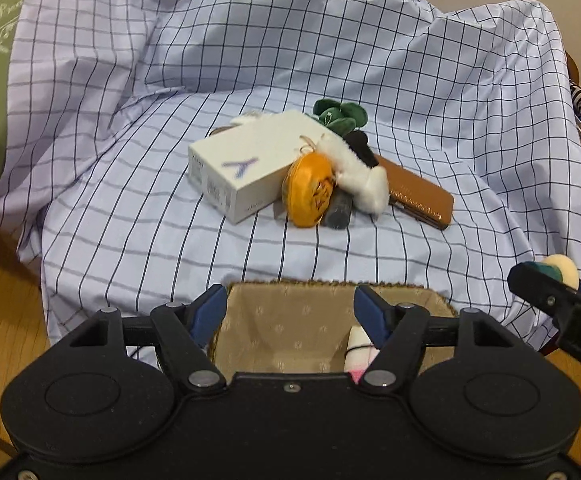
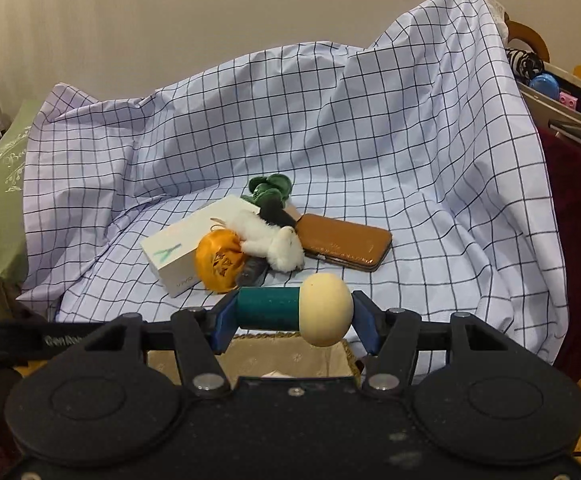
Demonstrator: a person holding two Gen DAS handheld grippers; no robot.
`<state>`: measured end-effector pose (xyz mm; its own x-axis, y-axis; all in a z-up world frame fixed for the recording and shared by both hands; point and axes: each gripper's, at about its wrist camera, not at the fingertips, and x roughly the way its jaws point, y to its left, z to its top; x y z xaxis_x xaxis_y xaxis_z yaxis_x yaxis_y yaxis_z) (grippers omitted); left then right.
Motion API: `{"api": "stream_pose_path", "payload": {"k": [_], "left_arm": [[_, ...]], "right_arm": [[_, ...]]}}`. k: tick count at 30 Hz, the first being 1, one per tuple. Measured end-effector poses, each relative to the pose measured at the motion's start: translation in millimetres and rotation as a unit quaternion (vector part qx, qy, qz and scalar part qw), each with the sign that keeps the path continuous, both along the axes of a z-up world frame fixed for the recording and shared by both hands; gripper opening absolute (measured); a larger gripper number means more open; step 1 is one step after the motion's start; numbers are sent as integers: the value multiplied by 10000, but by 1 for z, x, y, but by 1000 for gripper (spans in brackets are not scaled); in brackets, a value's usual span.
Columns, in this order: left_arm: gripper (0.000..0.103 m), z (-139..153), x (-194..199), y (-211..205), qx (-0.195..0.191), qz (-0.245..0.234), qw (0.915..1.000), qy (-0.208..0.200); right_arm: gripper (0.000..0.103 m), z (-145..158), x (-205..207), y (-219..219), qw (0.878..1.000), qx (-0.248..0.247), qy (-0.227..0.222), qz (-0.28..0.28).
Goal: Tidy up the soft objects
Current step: 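Open the left tool over the basket while the right tool releases the sponge stick into it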
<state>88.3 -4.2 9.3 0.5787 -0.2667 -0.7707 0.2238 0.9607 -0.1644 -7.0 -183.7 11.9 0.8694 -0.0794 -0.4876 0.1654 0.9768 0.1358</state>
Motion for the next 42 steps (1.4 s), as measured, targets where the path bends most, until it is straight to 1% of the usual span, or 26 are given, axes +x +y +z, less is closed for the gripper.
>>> {"api": "stream_pose_path", "payload": {"k": [5, 9, 14, 21, 28, 30, 33, 39, 42], "left_arm": [[65, -7, -19, 4, 76, 172, 9998, -53], [65, -8, -35, 7, 160, 334, 9991, -213], [66, -11, -51, 12, 216, 549, 9977, -327], [67, -21, -62, 19, 303, 722, 9964, -314], [68, -28, -65, 16, 383, 641, 9970, -211], [69, -29, -67, 15, 398, 604, 9972, -199], [74, -29, -68, 13, 429, 578, 9972, -213], [74, -30, -68, 13, 444, 571, 9972, -195], [75, -31, -68, 12, 448, 576, 9972, -179]], "right_arm": [[58, -6, -11, 3, 10000, 64, 62, -15], [58, -12, -22, 7, 9999, 105, 121, -2], [58, -24, -29, 18, 9996, -66, 287, 4], [59, -44, -33, 23, 9979, -56, 636, 54], [59, -48, -34, 23, 9975, -50, 704, 100], [60, -49, -34, 22, 9973, -42, 723, 103], [63, -49, -34, 19, 9972, -21, 743, 124], [67, -49, -35, 20, 9973, -21, 724, 85], [71, -49, -36, 19, 9975, -41, 708, 66]]}}
